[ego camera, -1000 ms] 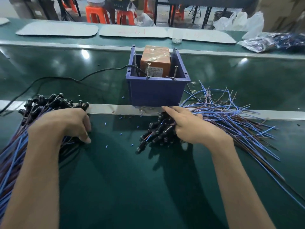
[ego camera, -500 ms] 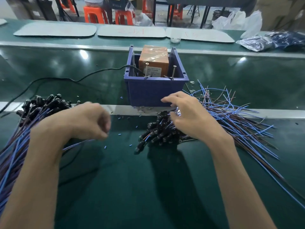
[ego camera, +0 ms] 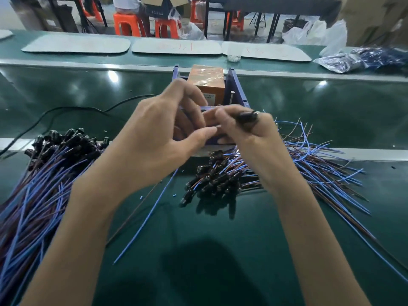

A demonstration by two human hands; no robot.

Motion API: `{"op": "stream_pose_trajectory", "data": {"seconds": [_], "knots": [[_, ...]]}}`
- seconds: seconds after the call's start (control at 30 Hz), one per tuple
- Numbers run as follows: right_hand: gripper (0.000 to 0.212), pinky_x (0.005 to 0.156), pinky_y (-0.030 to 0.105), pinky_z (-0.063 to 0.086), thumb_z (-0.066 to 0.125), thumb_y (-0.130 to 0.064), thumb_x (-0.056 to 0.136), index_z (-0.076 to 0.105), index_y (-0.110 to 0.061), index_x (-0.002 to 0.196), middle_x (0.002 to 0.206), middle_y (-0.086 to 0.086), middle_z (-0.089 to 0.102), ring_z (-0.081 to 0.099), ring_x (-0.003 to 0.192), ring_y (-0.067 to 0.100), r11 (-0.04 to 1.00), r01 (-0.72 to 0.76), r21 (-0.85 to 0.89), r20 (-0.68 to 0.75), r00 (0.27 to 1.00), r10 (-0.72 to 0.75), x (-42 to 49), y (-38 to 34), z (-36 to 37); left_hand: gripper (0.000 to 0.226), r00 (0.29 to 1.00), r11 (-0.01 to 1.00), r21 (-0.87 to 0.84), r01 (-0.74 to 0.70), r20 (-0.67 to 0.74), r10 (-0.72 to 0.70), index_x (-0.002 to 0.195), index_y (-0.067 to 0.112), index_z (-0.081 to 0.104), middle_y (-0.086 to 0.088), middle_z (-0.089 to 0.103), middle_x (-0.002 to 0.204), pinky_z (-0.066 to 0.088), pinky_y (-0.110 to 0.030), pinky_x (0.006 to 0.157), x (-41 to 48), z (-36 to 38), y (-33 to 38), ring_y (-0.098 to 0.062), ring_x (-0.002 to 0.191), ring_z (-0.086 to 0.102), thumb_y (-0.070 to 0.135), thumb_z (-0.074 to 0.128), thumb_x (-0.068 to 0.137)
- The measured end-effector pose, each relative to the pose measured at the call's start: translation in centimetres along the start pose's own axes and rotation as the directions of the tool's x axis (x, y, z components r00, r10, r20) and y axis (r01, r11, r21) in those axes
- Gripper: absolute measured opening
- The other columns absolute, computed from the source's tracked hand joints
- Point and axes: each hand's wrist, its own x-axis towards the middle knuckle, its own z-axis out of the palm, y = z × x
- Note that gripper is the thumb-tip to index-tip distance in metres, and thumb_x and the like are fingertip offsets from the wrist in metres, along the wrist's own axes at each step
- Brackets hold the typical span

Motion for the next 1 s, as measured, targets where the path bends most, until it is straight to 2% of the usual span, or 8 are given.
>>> {"op": "stream_pose_trajectory", "data": {"seconds": [0.13, 0.2, 0.33, 0.47, 0.6, 0.67, 0.8, 1.0], "knots": [[0.024, 0.082, 0.021, 0.050, 0.041, -0.024, 0.102, 0.064, -0.021, 0.098, 0.103, -0.007, 0.073, 0.067, 0.099, 0.010, 0.998, 0.062, 0.027, -0.066, 0.996, -0.060, -0.2, -0.9, -0.8, 0.071, 0.900, 0.949, 0.089, 0.302, 0.301, -0.315, 0.141, 0.028, 0.030, 0.013, 0.074, 0.076, 0.056, -0.037, 0.076, 0.1, 0.0, -1.6, -0.003, 0.066, 0.070, 0.048, 0.063, 0.081], [0.028, 0.088, 0.025, 0.051, 0.037, -0.027, 0.102, 0.063, -0.018, 0.098, 0.103, -0.004, 0.074, 0.066, 0.106, 0.014, 0.987, 0.053, 0.152, -0.038, 0.998, -0.047, -0.3, -1.4, -0.9, 0.065, 0.841, 0.913, 0.214, 0.349, 0.358, -0.405, 0.141, 0.029, 0.036, 0.016, 0.074, 0.077, 0.056, -0.037, 0.080, 0.2, 0.2, -2.5, 0.003, 0.069, 0.068, 0.048, 0.060, 0.083], [0.036, 0.089, 0.039, 0.053, 0.029, -0.028, 0.103, 0.060, -0.011, 0.096, 0.082, 0.003, 0.074, 0.071, 0.090, 0.023, 0.926, 0.026, 0.376, -0.008, 1.000, -0.025, -0.5, -2.2, -1.1, 0.016, 0.861, 0.884, 0.203, 0.421, 0.217, -0.460, 0.098, 0.030, 0.062, 0.012, 0.073, 0.073, 0.054, -0.039, 0.086, 0.5, -0.4, -3.6, -0.005, 0.081, 0.068, 0.042, 0.060, 0.087], [0.035, 0.067, 0.036, 0.055, 0.029, -0.025, 0.104, 0.055, -0.006, 0.090, 0.050, 0.000, 0.047, 0.049, 0.050, 0.016, 0.841, 0.026, 0.541, -0.100, 0.994, 0.033, -0.4, -3.2, -1.4, 0.017, 0.892, 0.892, -0.024, 0.451, 0.048, -0.450, 0.087, 0.030, 0.066, 0.003, 0.074, 0.086, 0.054, -0.043, 0.088, 0.6, -1.1, -3.3, -0.015, 0.089, 0.070, 0.035, 0.050, 0.082], [0.028, 0.043, 0.019, 0.037, 0.036, -0.019, 0.102, 0.055, -0.008, 0.085, 0.050, -0.003, 0.034, 0.026, 0.042, 0.009, 0.860, -0.034, 0.509, -0.153, 0.980, 0.129, -0.3, -3.2, -1.9, 0.029, 0.897, 0.894, -0.153, 0.422, -0.071, -0.436, 0.090, 0.031, 0.069, 0.004, 0.072, 0.088, 0.056, -0.038, 0.085, 0.5, -1.2, -2.3, -0.012, 0.089, 0.069, 0.034, 0.042, 0.078], [0.026, 0.038, 0.014, 0.023, 0.038, -0.015, 0.101, 0.055, -0.010, 0.082, 0.049, -0.004, 0.033, 0.021, 0.040, 0.006, 0.886, -0.082, 0.457, -0.162, 0.971, 0.174, -0.2, -3.1, -2.1, 0.024, 0.910, 0.925, -0.093, 0.369, -0.170, -0.379, 0.099, 0.028, 0.068, 0.010, 0.070, 0.086, 0.055, -0.039, 0.087, 0.6, -1.1, -2.1, -0.013, 0.087, 0.069, 0.032, 0.050, 0.085], [0.026, 0.035, 0.015, 0.017, 0.049, -0.017, 0.098, 0.061, -0.011, 0.076, 0.051, -0.006, 0.035, 0.020, 0.040, 0.004, 0.952, -0.196, 0.237, -0.172, 0.955, 0.240, -0.2, -2.7, -2.6, 0.014, 0.892, 0.954, 0.048, 0.294, -0.373, -0.256, 0.099, 0.030, 0.067, 0.021, 0.065, 0.083, 0.048, -0.018, 0.077, 0.5, -1.5, -2.1, -0.004, 0.075, 0.066, 0.021, 0.063, 0.090], [0.021, 0.039, 0.011, 0.024, 0.057, -0.026, 0.094, 0.073, -0.014, 0.086, 0.066, -0.007, 0.066, 0.041, 0.043, 0.001, 0.948, -0.319, 0.009, -0.165, 0.934, 0.316, -0.2, -2.1, -2.3, 0.024, 0.987, 0.985, -0.053, 0.162, -0.015, -0.163, 0.082, 0.028, 0.065, 0.007, 0.071, 0.077, 0.054, -0.016, 0.069, 0.2, 0.0, -1.2, -0.008, 0.068, 0.069, 0.005, 0.070, 0.085]]}}
